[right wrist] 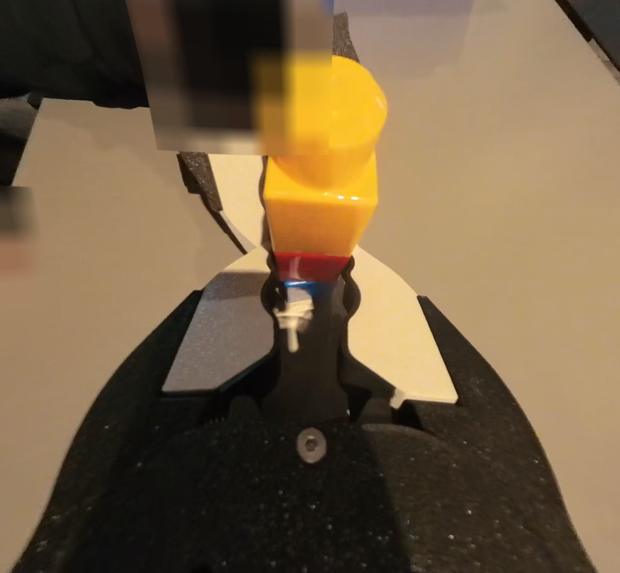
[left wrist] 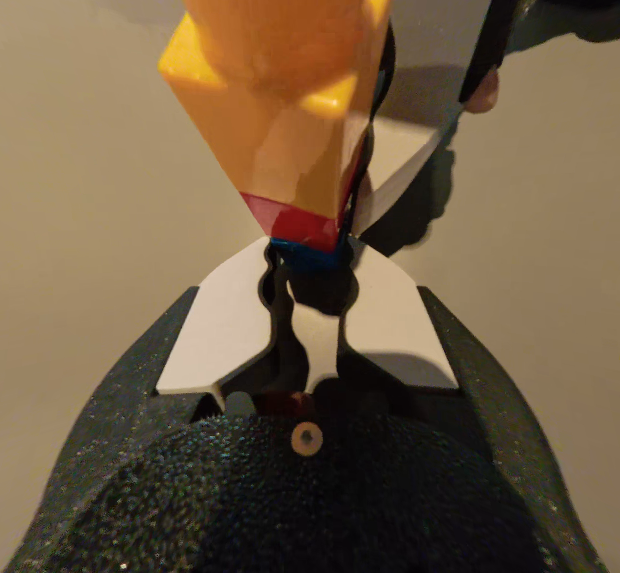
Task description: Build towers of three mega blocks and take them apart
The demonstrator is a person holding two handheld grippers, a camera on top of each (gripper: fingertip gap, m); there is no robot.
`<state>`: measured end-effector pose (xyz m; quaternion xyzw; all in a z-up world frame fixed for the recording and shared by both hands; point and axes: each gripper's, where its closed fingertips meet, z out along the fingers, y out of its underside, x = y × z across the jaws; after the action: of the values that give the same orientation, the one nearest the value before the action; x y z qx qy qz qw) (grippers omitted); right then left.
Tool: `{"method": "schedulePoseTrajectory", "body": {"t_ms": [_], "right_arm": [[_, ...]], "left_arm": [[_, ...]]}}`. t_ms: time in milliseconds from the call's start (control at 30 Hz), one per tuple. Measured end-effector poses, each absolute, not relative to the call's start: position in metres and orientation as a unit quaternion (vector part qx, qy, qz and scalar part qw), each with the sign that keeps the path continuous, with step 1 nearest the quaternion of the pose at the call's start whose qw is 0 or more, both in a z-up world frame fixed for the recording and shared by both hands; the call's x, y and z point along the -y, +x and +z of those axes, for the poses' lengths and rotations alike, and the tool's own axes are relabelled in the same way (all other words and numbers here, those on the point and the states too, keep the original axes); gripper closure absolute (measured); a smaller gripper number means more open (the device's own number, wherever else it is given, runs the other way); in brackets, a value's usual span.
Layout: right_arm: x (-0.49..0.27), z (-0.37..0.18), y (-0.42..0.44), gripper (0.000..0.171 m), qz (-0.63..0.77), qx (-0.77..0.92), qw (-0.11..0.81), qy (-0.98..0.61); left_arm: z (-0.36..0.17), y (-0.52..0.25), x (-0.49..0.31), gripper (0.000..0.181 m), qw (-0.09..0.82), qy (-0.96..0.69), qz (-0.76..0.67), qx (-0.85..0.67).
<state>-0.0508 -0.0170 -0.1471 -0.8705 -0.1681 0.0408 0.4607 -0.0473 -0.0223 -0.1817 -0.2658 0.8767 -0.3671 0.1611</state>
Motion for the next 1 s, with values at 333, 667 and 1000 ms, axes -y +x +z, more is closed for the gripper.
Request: {"method": "schedulePoseTrajectory", "body": {"t_ms": [333,667,1000], "right_arm": [[0.019,-0.145,-0.058,0.121,0.036,0.207,0.470,-0.857],[0.016,-0.138,-0.061,0.133,0.051,0.221,0.500,-0.836],[0.026,-0.140,-0.071,0.134,0.112,0.269,0.484,-0.825]], "left_arm": [[-0.183,-0.050,0.023,0.145,0.144,-0.263,-0.372,-0.878],[-0.183,-0.055,0.027,0.144,0.123,-0.249,-0.378,-0.883],[-0.183,-0.064,0.033,0.144,0.107,-0.211,-0.382,-0.893]]}}
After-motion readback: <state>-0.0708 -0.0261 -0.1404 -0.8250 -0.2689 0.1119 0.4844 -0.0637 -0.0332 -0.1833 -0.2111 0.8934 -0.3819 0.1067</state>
